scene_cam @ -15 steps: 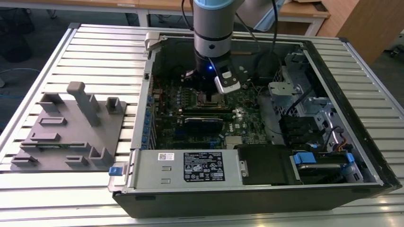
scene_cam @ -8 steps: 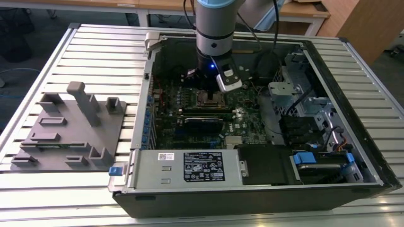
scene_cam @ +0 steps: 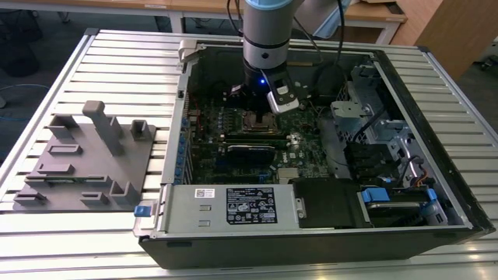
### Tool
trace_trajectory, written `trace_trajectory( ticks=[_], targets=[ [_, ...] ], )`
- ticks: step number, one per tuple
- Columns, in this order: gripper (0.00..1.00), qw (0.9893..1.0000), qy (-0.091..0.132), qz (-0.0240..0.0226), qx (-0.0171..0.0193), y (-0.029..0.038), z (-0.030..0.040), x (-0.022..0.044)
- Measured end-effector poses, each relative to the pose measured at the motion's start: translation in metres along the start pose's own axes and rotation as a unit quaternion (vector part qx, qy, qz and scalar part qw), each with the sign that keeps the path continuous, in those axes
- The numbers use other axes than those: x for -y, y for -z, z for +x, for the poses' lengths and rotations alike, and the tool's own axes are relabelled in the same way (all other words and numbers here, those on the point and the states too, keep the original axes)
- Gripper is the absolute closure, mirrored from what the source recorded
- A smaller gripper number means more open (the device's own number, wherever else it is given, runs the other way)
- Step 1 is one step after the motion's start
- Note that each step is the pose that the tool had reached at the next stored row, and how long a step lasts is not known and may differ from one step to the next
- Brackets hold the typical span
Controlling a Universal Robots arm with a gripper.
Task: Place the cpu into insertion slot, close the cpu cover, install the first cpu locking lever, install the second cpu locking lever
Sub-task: 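Install the second cpu locking lever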
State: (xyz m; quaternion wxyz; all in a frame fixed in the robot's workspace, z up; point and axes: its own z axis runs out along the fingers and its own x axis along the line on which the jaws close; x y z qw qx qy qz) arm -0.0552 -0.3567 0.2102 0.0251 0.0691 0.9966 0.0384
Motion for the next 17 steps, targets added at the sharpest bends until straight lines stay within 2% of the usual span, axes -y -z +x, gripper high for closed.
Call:
trace_trajectory(
  ticks=[1, 2, 6, 10, 17],
  targets=[
    [0.89, 1.0, 0.0, 0.0007, -0.0044, 0.0, -0.0001, 0.0],
    [0.89, 1.0, 0.0, 0.0009, -0.0052, 0.0001, 0.0, 0.0001],
    [0.89, 1.0, -0.001, 0.0009, -0.0064, 0.0, -0.0001, 0.0],
    [0.89, 1.0, -0.001, 0.001, -0.0072, -0.0008, -0.0046, -0.0014],
    [0.89, 0.9999, 0.006, 0.0009, -0.0079, -0.0009, -0.0054, -0.0031]
  ],
)
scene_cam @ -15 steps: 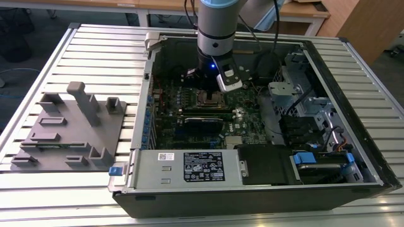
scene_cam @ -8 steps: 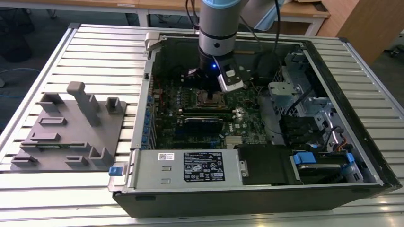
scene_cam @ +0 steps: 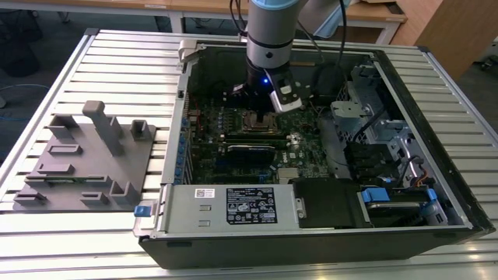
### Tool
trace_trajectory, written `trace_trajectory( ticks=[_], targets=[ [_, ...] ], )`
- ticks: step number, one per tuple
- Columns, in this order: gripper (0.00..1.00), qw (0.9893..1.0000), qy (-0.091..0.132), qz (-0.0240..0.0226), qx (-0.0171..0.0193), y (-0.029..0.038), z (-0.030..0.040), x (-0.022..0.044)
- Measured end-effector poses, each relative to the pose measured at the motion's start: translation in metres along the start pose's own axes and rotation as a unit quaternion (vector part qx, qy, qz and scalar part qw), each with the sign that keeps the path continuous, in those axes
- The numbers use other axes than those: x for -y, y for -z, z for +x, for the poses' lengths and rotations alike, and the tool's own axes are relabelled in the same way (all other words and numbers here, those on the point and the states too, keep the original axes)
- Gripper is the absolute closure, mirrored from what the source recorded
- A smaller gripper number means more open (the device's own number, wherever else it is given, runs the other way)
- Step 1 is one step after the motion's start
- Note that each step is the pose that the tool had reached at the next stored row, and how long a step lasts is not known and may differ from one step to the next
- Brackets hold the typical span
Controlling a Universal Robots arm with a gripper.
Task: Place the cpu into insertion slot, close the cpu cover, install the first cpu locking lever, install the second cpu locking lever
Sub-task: 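Install the second cpu locking lever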
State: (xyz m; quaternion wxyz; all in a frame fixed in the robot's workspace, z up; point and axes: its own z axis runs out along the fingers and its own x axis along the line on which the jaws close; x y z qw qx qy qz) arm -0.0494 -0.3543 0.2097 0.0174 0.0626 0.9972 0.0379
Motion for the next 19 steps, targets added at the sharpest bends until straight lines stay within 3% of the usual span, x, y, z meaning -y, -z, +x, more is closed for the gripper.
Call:
trace_trajectory(
  ticks=[19],
  targets=[
    [0.89, 1.0, 0.005, -0.0001, -0.0003, 0.0007, 0.0015, -0.0024]
  ],
)
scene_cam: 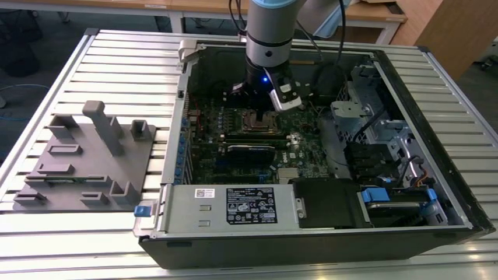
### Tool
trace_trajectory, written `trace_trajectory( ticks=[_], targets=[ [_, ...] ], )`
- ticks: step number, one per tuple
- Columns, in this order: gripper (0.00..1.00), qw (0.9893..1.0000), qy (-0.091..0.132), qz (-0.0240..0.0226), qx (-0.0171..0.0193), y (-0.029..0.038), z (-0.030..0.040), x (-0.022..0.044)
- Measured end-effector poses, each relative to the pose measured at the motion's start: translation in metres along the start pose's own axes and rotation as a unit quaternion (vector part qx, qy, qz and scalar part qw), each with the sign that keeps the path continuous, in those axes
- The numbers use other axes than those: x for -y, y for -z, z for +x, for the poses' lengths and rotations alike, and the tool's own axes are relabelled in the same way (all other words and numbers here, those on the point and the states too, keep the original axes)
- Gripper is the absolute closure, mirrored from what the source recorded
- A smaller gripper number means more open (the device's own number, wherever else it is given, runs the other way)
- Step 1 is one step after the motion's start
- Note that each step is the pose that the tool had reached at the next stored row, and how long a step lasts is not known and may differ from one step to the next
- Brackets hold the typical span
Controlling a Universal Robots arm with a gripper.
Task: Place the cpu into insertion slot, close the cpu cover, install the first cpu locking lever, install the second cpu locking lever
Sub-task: 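Install the second cpu locking lever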
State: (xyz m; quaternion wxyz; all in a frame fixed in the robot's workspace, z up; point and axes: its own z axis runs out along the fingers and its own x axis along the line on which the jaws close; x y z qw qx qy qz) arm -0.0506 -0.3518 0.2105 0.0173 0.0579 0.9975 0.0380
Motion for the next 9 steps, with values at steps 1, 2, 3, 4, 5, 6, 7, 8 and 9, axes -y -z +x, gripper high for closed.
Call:
trace_trajectory(
  ticks=[1, 2, 3, 4, 5, 6, 7, 8, 9],
  targets=[
    [0.89, 1.0, 0.0, 0.0, 0.0, 0.0, 0.0, 0.0],
    [0.89, 1.0, 0.0, 0.0, 0.0, 0.0, -0.0001, -0.0001],
    [0.89, 1.0, 0.0, 0.0, -0.0001, 0.0, -0.0002, -0.0003],
    [0.89, 1.0, 0.0, 0.0, -0.0001, 0.0, -0.0003, -0.0005],
    [0.89, 1.0, 0.001, -0.0001, -0.0001, 0.0, -0.0003, -0.0005],
    [0.89, 1.0, 0.001, -0.0001, -0.0001, 0.0002, -0.0003, -0.0006],
    [0.89, 1.0, 0.001, -0.0001, -0.0001, 0.0006, -0.0003, -0.0006],
    [0.89, 1.0, 0.001, -0.0002, -0.0001, 0.001, -0.0003, -0.0006],
    [0.89, 1.0, 0.001, -0.0002, -0.0001, 0.0015, -0.0004, -0.0006]
  ],
)
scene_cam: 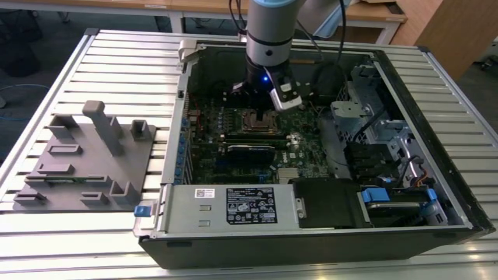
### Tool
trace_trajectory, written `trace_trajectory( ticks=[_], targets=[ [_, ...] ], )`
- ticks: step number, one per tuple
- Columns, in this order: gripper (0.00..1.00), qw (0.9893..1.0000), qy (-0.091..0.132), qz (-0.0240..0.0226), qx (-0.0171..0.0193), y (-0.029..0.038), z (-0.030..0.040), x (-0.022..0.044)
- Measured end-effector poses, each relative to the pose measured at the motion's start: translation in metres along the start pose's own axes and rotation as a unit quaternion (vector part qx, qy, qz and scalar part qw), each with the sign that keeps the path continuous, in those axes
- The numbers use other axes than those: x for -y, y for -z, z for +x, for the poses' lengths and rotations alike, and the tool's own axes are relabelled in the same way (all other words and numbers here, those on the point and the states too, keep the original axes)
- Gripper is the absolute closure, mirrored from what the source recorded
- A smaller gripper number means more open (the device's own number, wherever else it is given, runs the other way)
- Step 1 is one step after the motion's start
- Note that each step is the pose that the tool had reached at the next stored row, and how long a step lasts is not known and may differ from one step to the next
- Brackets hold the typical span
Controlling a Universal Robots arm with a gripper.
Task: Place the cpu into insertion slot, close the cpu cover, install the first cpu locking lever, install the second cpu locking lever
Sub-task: 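Install the second cpu locking lever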
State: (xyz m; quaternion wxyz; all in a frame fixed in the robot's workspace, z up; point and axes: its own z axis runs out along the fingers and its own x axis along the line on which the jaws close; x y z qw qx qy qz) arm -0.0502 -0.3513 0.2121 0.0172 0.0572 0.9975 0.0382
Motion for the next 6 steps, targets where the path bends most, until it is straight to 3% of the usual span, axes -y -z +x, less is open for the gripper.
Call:
trace_trajectory(
  ticks=[6],
  targets=[
    [0.89, 1.0, 0.0, -0.0001, 0.0, 0.0014, -0.0001, -0.0001]
  ],
)
